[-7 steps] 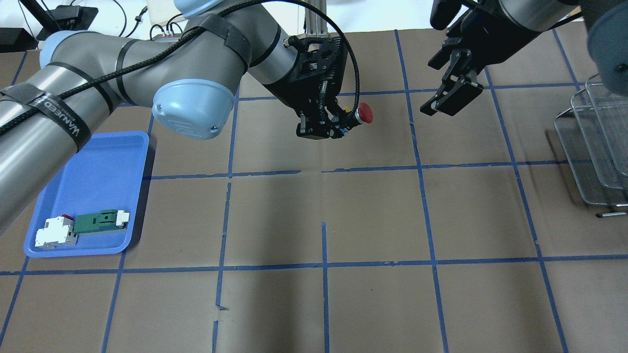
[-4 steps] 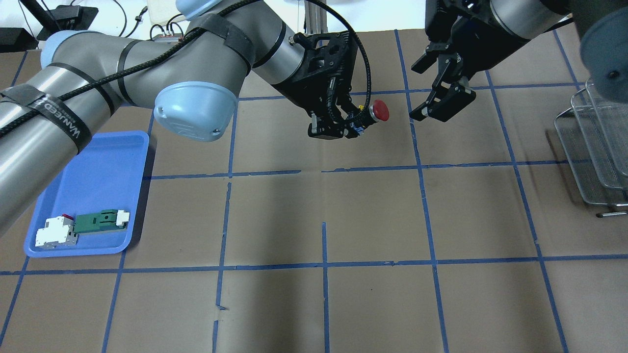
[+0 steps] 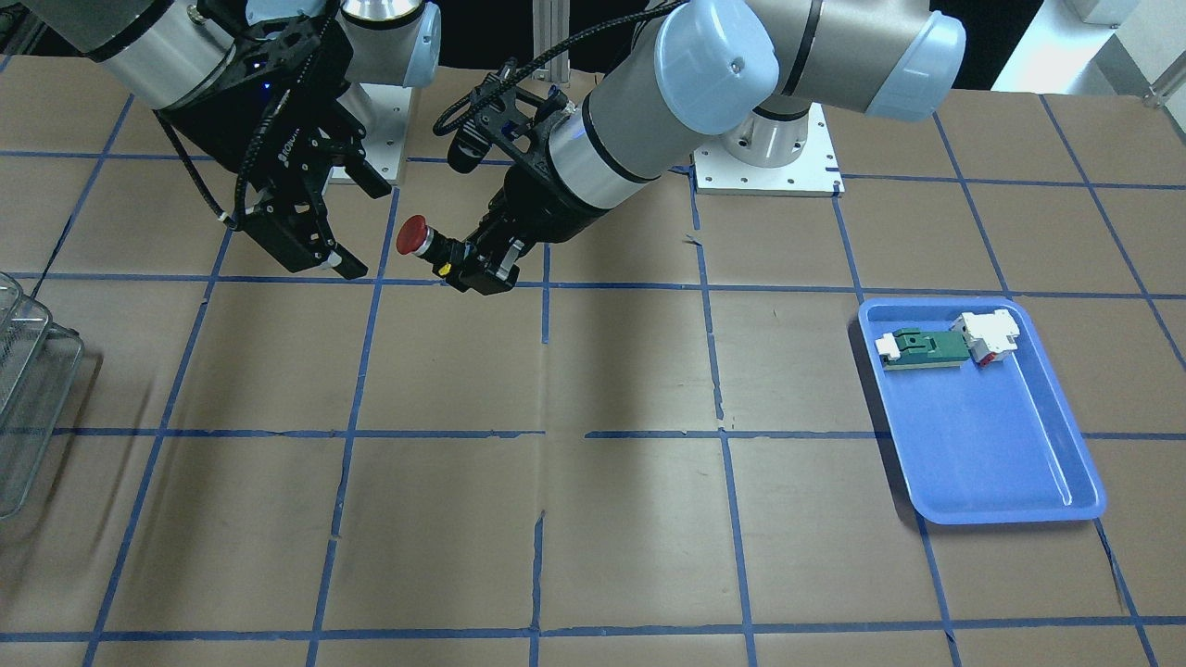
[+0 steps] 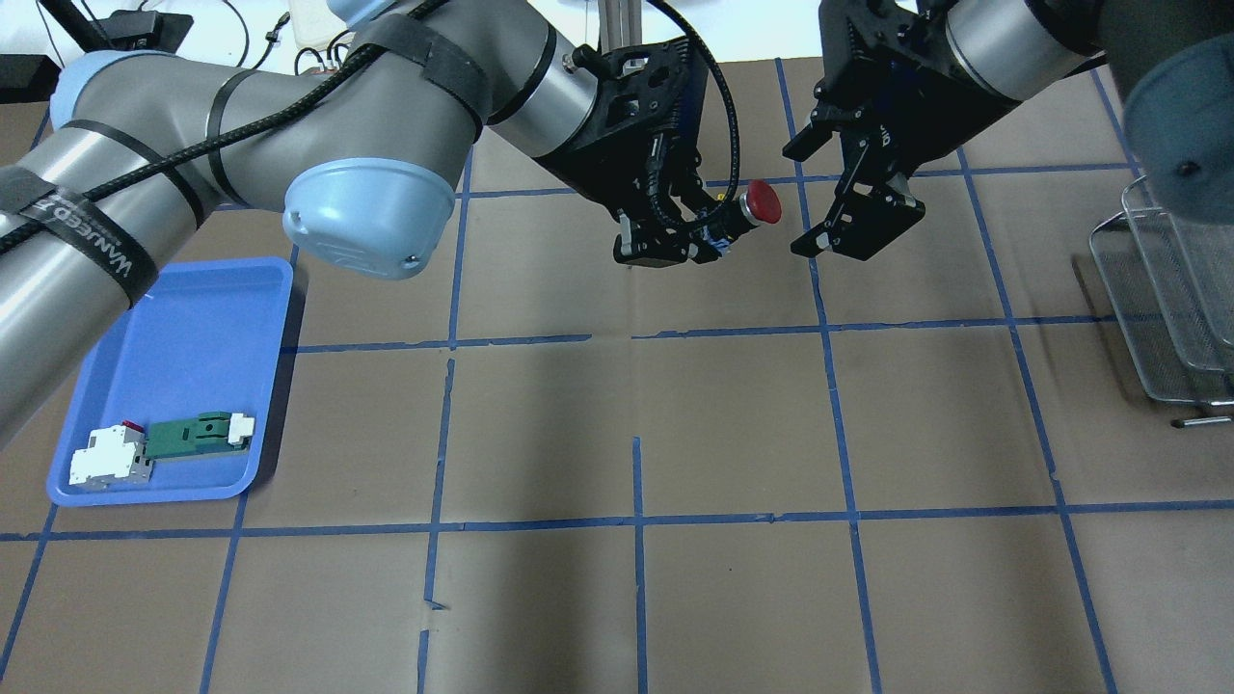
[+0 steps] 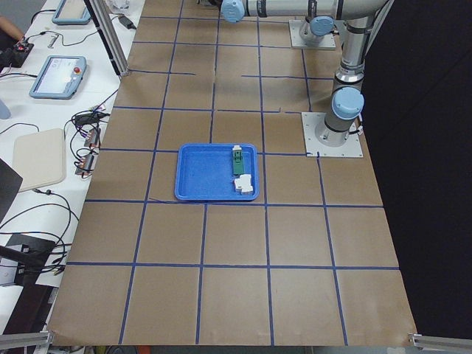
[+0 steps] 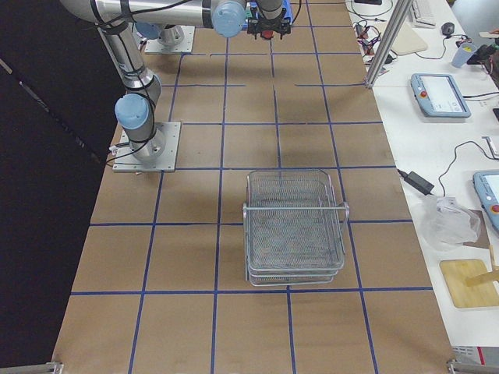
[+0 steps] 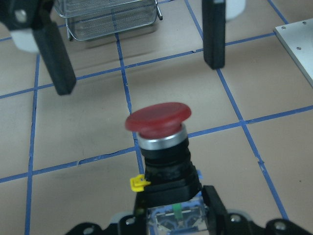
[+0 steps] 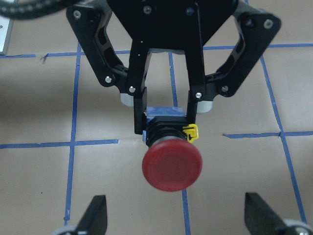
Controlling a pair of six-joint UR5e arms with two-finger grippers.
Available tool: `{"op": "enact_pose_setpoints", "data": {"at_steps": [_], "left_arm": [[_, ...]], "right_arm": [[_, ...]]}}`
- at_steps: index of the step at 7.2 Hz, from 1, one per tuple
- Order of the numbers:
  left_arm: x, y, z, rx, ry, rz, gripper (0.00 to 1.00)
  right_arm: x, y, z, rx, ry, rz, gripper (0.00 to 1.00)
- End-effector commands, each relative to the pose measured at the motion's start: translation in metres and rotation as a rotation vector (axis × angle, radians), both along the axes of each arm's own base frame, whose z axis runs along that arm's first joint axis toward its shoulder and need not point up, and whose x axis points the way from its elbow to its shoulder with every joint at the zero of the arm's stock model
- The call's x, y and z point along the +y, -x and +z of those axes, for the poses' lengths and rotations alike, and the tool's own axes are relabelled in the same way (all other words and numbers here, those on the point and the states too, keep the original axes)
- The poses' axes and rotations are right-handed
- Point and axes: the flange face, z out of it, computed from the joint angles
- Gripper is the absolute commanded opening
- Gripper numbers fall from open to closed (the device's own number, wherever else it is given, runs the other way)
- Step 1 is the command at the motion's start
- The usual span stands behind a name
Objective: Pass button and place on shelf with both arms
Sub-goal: 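Close the right gripper on the button's base beside the left gripper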
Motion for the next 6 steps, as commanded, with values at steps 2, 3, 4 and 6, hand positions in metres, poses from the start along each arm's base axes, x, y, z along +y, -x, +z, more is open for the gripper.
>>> {"op": "enact_pose_setpoints", "data": {"at_steps": [2,3,4,6], "left_arm": [[0.005,0.004,0.001,-0.001,-0.01,0.007,0.0],[0.007,0.005,0.008,0.004,0.002,0.004,0.0],[0.007,0.005,0.008,0.004,0.002,0.004,0.0],[0.007,0.005,0.007,0.004,0.0,0.004,0.0]], "right_arm": [[0.006,-0.007,0.005,-0.025,0.016,0.025,1.0],[0.007,-0.01,0.006,-0.029,0.009,0.014,1.0],[0.01,-0.018,0.006,-0.03,-0.005,0.005,1.0],[0.009,-0.018,0.005,-0.031,-0.016,-0.011,1.0]]}}
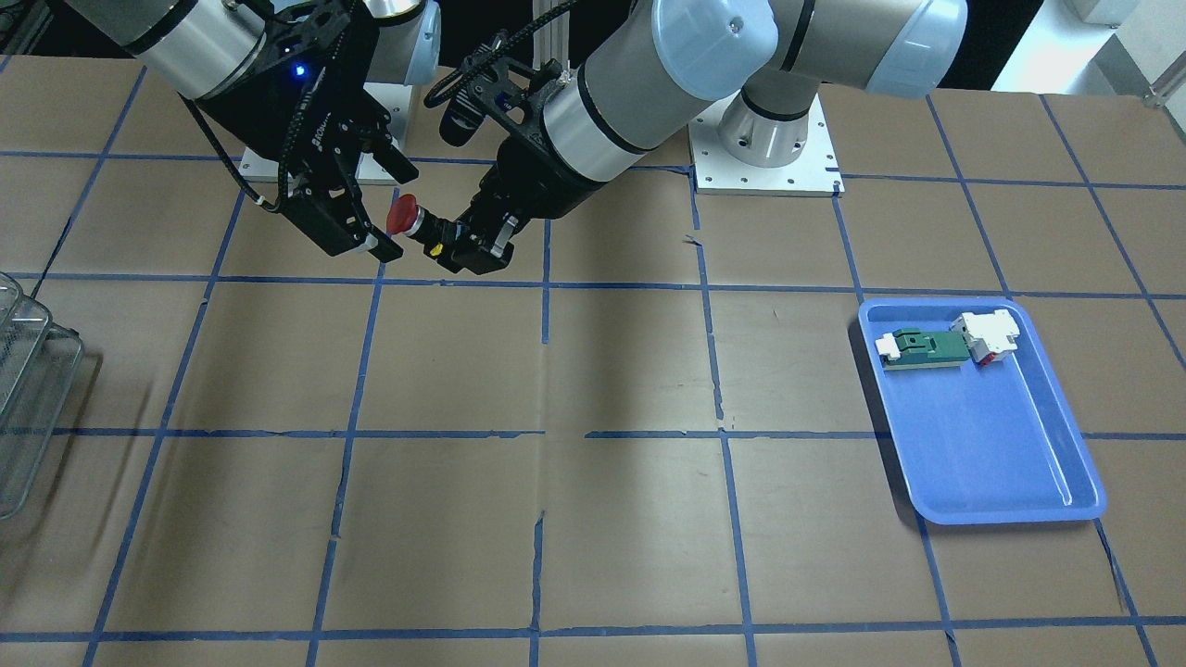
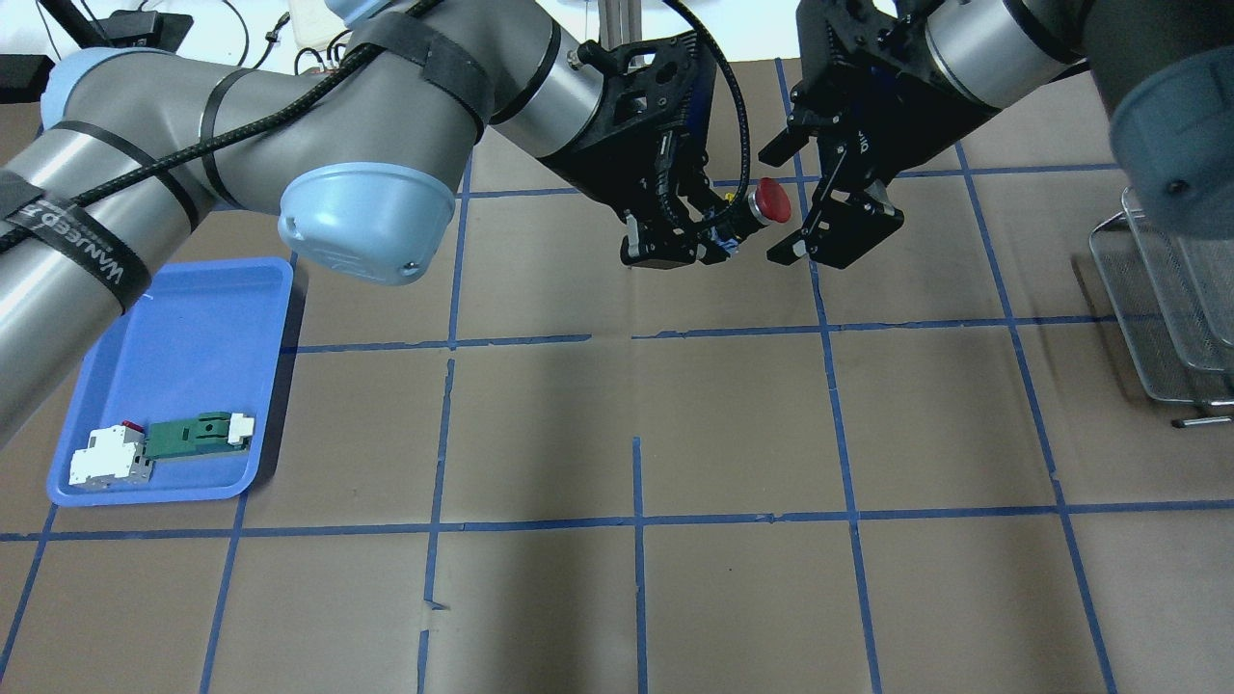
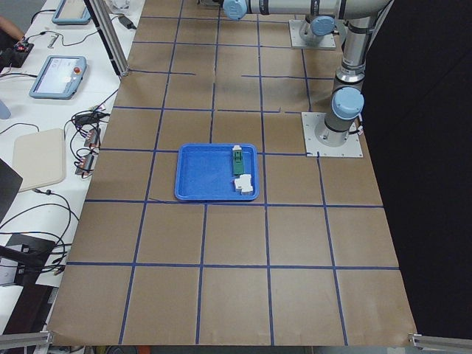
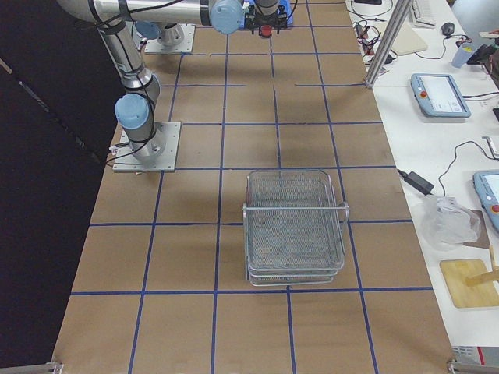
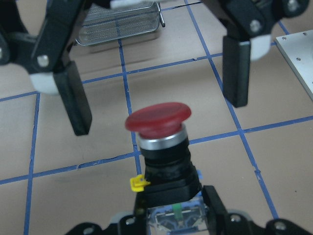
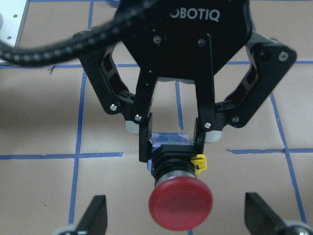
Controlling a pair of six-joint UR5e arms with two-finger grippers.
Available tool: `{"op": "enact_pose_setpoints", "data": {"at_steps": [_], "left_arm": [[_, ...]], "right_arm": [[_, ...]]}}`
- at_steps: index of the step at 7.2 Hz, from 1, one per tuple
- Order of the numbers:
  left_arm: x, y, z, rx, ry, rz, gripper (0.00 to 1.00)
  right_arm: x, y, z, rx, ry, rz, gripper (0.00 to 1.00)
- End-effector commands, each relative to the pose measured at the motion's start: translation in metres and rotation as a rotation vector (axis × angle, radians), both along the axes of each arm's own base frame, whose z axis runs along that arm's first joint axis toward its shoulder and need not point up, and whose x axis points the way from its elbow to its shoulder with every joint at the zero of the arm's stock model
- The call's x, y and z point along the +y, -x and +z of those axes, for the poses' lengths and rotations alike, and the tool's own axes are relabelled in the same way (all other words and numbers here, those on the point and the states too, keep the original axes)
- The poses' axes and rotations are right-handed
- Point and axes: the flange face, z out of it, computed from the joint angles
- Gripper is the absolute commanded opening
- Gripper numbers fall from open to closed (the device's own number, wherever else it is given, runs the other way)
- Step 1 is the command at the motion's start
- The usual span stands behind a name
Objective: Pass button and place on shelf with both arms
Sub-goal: 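Close the right gripper on the button's base beside the left gripper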
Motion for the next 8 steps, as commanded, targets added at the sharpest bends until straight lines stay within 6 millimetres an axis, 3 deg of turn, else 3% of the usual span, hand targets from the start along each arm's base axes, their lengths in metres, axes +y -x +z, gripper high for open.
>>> {"op": "enact_pose_setpoints", "data": {"at_steps": [1,2,4,6,7,8], "left_arm": [[0.0003,0.0001,0.0001,0.0,0.0,0.0,0.0],[0.0004,0.0002,0.0002,0.002,0.0,-0.001,0.0],[0.0016,0.0019,0.0024,0.025,-0.006,-0.006,0.0],[0.0021,0.0018,0.0032,0.025,-0.006,-0.004,0.0],[0.0012,0.002,0.0017,0.025,-0.006,-0.006,0.34],[-0.0018,-0.0015,-0.004,0.013,-0.014,0.002,0.99]], "right_arm": [[0.0006,-0.0019,-0.001,-0.001,-0.014,-0.015,0.96],[0.001,-0.0019,0.0005,-0.001,-0.011,-0.015,0.88],[0.0007,-0.0019,0.0008,-0.001,-0.008,-0.015,0.6],[0.0007,-0.0018,0.0013,0.0,-0.008,-0.015,0.21],[0.0006,-0.0015,0.0019,0.003,-0.006,-0.015,0.07],[0.0,-0.0014,0.0049,0.005,0.0,-0.015,0.0]]}}
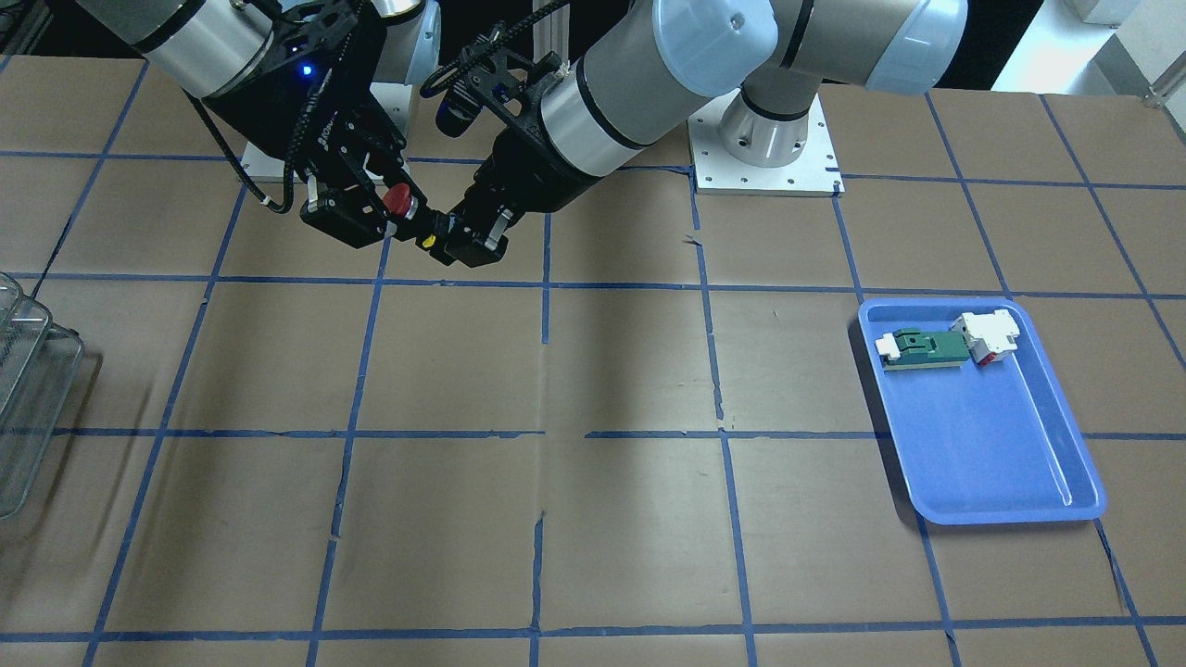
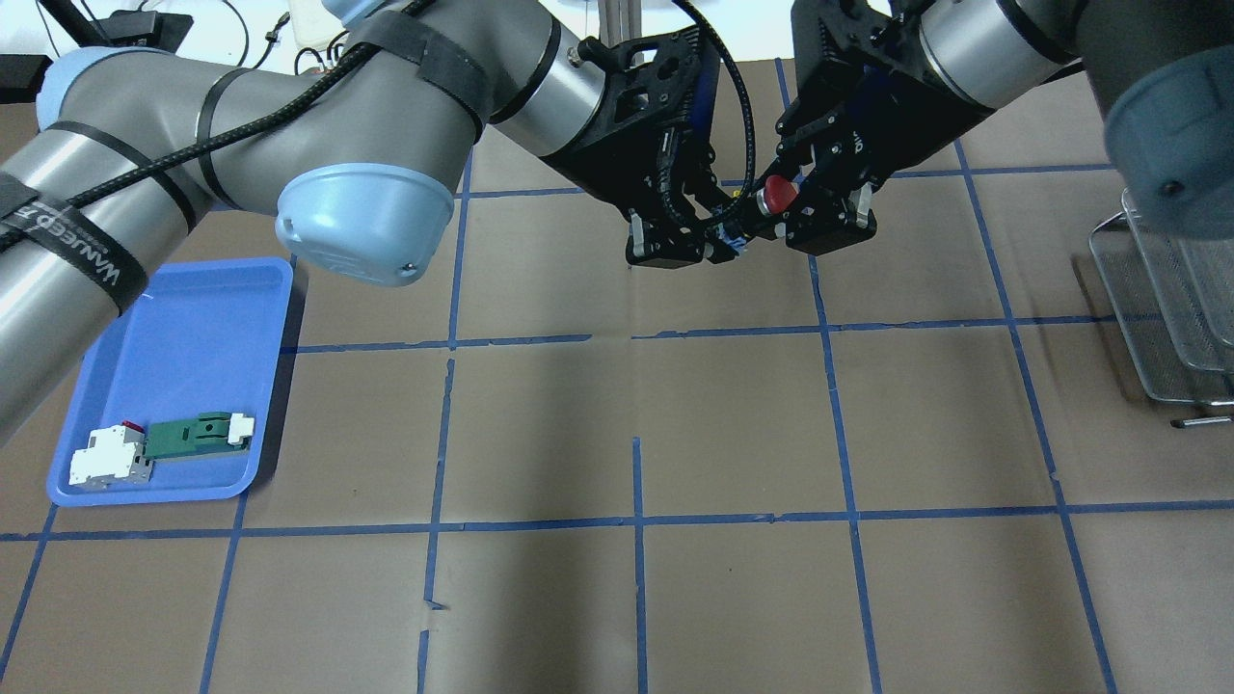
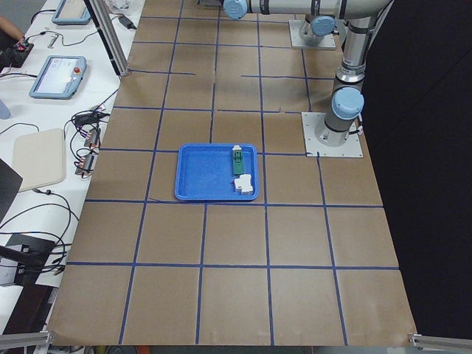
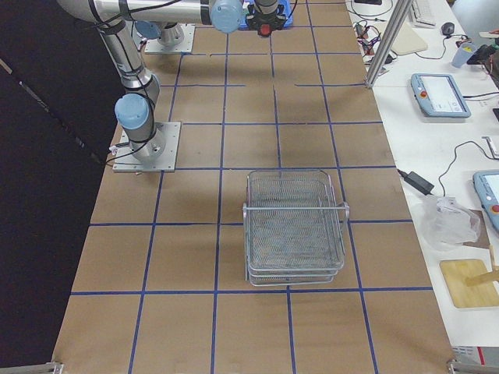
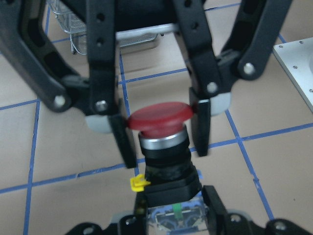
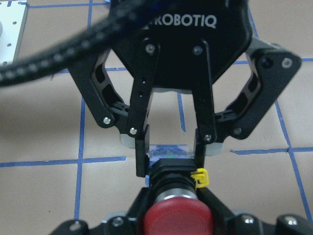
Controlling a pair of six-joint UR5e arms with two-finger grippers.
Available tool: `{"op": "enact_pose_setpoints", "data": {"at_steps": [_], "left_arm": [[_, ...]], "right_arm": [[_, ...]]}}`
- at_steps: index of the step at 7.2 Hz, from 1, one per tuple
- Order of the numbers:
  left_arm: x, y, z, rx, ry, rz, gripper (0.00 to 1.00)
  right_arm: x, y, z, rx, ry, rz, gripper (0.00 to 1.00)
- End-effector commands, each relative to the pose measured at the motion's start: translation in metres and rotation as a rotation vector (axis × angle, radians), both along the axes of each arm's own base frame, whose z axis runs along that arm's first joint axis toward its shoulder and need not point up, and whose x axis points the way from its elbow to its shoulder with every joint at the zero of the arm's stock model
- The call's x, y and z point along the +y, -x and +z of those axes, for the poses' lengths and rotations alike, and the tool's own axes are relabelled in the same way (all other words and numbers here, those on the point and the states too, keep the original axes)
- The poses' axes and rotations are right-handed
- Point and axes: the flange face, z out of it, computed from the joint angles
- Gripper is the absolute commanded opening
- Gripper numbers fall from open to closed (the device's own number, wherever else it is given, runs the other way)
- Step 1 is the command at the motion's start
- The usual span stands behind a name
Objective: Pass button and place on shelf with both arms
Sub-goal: 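Close the right gripper on the button's base beside the left gripper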
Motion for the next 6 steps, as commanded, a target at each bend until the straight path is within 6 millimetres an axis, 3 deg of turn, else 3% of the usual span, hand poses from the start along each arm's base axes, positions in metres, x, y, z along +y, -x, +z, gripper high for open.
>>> {"op": "enact_pose_setpoints", "data": {"at_steps": [1,3,4,6], "left_arm": [[-0.005,-0.006,-0.002,-0.014,0.001,0.011,1.0],[-0.004,-0.008,0.003,-0.015,0.008,0.015,1.0],[-0.005,-0.013,0.006,-0.052,-0.035,0.108,1.0],[-0.012,-0.044,0.001,-0.247,-0.104,0.377,1.0]], "right_arm": [[-0.001,0.001,0.003,0.009,0.006,-0.001,0.0],[-0.001,0.002,0.002,0.015,0.004,-0.003,0.0],[-0.004,0.009,0.0,0.054,0.001,-0.013,0.0],[-0.006,0.038,-0.003,0.241,0.004,-0.052,0.0]]}}
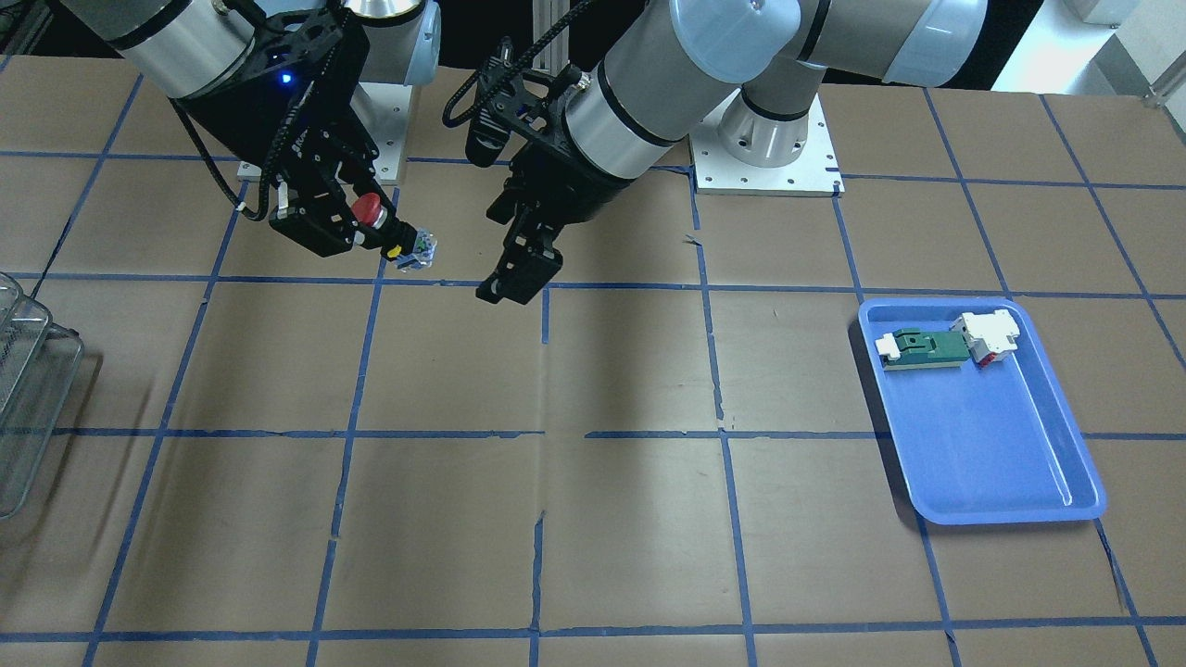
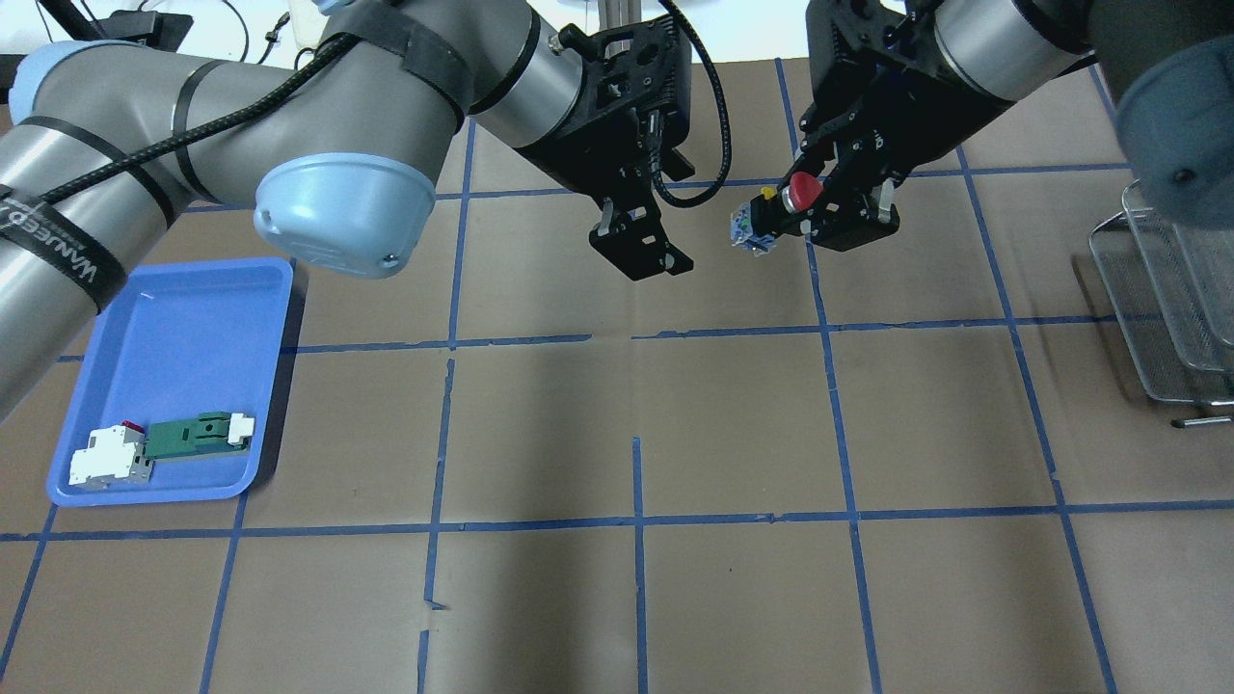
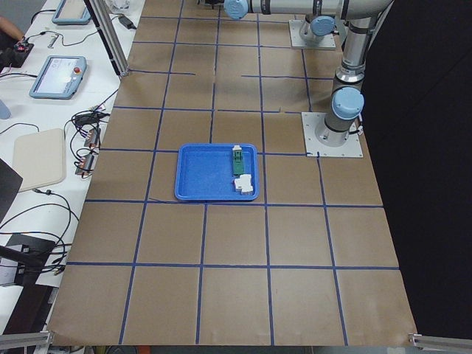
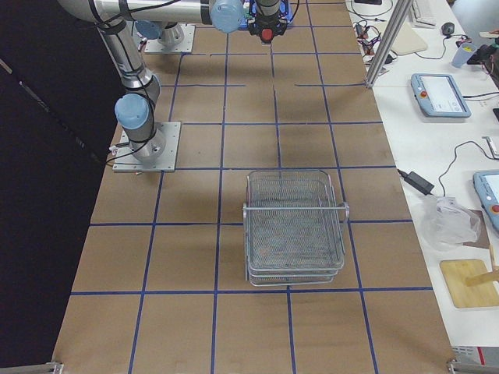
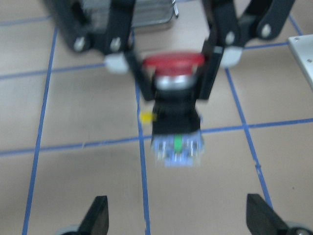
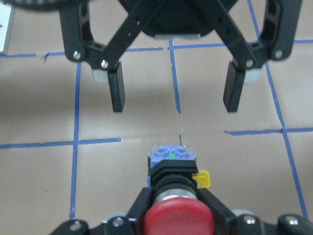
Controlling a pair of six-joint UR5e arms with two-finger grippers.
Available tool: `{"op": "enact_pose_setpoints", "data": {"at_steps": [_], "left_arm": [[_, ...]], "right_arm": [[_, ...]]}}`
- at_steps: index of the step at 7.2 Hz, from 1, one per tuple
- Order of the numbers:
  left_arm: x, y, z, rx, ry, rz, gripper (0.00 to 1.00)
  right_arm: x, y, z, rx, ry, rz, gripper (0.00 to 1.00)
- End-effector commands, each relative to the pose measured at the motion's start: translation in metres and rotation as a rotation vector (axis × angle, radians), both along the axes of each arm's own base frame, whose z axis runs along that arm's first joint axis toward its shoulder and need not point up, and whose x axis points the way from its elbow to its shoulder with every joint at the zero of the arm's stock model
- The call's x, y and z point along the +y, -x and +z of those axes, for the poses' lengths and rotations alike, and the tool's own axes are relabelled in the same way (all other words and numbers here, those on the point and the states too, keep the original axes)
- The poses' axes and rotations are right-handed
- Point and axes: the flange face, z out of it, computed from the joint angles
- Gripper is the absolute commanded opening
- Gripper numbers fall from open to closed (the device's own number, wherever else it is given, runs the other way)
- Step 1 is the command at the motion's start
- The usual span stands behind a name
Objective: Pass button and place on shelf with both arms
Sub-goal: 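Carry the button to the mesh basket with the right gripper while the left gripper withdraws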
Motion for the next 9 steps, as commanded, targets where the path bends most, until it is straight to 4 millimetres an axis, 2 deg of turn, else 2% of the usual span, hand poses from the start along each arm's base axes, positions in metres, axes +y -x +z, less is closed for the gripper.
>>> {"op": "enact_pose_setpoints", "data": {"at_steps": [1,2,3,4,6,7,8,9], "left_arm": [[-0.013,-0.039,0.001,-0.155,-0.088,0.361,1.0],[-0.016,-0.055,-0.005,-0.248,-0.099,0.506,1.0],[-0.008,-0.064,0.001,-0.306,-0.118,0.623,1.0],[-0.001,-0.068,0.011,-0.296,-0.196,0.814,1.0],[0.01,-0.086,0.017,-0.407,-0.203,1.002,1.0],[0.012,-0.087,0.022,-0.396,-0.247,1.139,1.0],[0.012,-0.088,0.026,-0.373,-0.264,1.223,1.0],[0.008,-0.099,0.026,-0.365,-0.284,1.294,1.0]], "right_arm": [[-0.008,0.049,0.0,0.112,-0.017,-0.145,0.0],[-0.016,0.106,-0.004,0.163,-0.03,-0.243,0.0],[-0.017,0.155,-0.007,0.241,-0.043,-0.33,0.0],[-0.018,0.187,-0.017,0.313,-0.066,-0.331,0.0],[-0.031,0.272,-0.034,0.48,-0.07,-0.415,0.0],[-0.031,0.316,-0.049,0.494,-0.113,-0.473,0.0],[-0.033,0.354,-0.055,0.513,-0.087,-0.519,0.0],[-0.044,0.377,-0.072,0.556,-0.069,-0.48,0.0]]}}
